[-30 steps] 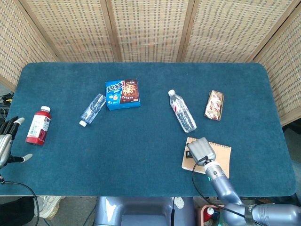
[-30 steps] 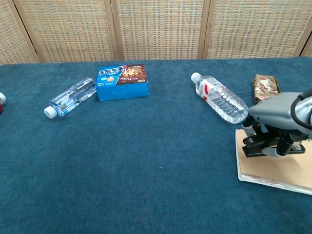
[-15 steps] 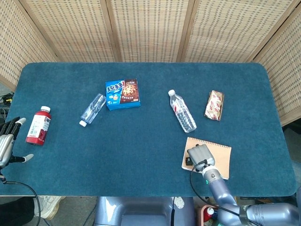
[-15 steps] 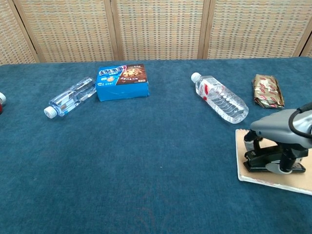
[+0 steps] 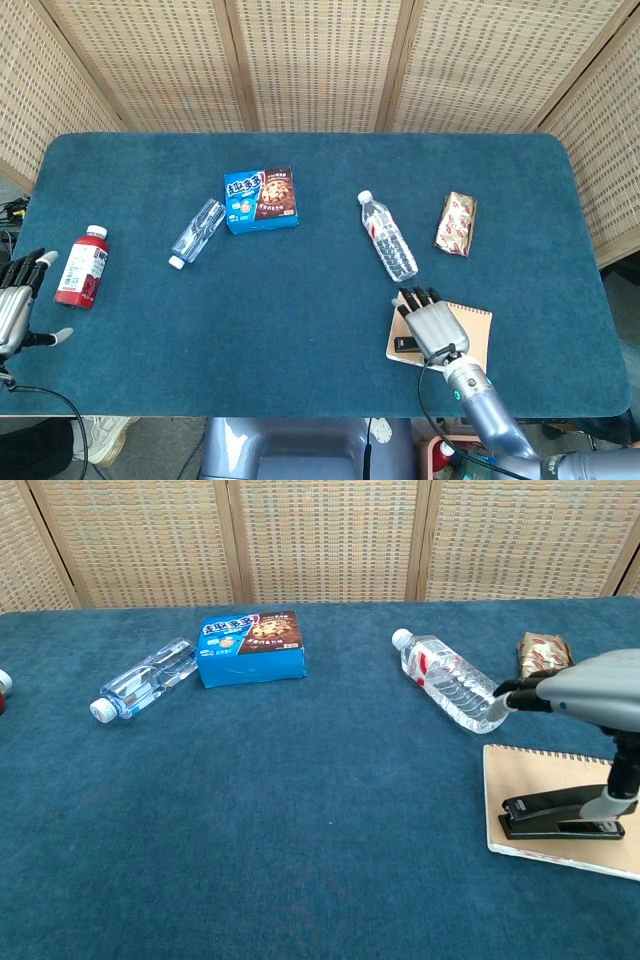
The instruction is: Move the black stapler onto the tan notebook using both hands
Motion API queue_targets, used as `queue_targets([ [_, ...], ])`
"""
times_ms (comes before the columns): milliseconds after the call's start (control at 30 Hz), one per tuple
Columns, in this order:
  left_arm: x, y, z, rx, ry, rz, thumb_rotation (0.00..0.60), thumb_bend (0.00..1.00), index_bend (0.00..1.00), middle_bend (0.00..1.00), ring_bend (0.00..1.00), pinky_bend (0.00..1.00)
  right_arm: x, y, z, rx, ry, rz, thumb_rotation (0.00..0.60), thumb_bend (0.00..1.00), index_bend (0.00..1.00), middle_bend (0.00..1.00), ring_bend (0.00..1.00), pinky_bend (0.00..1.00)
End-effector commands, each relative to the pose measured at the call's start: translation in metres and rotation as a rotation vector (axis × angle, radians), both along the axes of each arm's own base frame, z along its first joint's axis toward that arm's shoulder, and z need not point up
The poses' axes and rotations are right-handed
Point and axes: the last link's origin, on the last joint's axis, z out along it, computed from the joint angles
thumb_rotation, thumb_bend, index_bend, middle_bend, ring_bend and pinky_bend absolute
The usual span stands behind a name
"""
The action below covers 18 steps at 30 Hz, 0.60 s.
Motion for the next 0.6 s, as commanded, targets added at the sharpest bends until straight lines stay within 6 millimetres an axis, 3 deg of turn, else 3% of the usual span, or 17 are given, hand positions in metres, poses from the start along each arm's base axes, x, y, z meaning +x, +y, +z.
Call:
queue_targets([
  [33,0.000,-0.004,-0.002,0.001,0.007,-0.006,0.600,0.02,0.00,0.00,0.00,0.00,-0.014,0.015,0.043,-0.144,-0.046,0.058,0.600,0.00,0.00,0.00,0.00,0.05],
  [100,-0.001,-0.007,-0.003,0.006,0.012,-0.016,0.600,0.02,0.00,0.00,0.00,0.00,-0.030,0.022,0.063,-0.229,-0.067,0.082,0.600,0.00,0.00,0.00,0.00,0.03],
  [200,0.001,-0.015,-0.007,0.041,0.016,-0.074,0.600,0.02,0.00,0.00,0.00,0.00,-0.071,0.044,0.090,-0.368,-0.142,0.085,0.600,0.00,0.00,0.00,0.00,0.00],
  [400,-0.005,-0.035,-0.024,0.057,0.019,-0.113,0.600,0.02,0.00,0.00,0.00,0.00,-0.131,0.066,0.102,-0.518,-0.299,0.143,0.600,0.00,0.00,0.00,0.00,0.00],
  [600,-0.011,-0.042,-0.026,0.068,0.037,-0.119,0.600,0.02,0.00,0.00,0.00,0.00,-0.161,0.077,0.109,-0.565,-0.319,0.132,0.600,0.00,0.00,0.00,0.00,0.00],
])
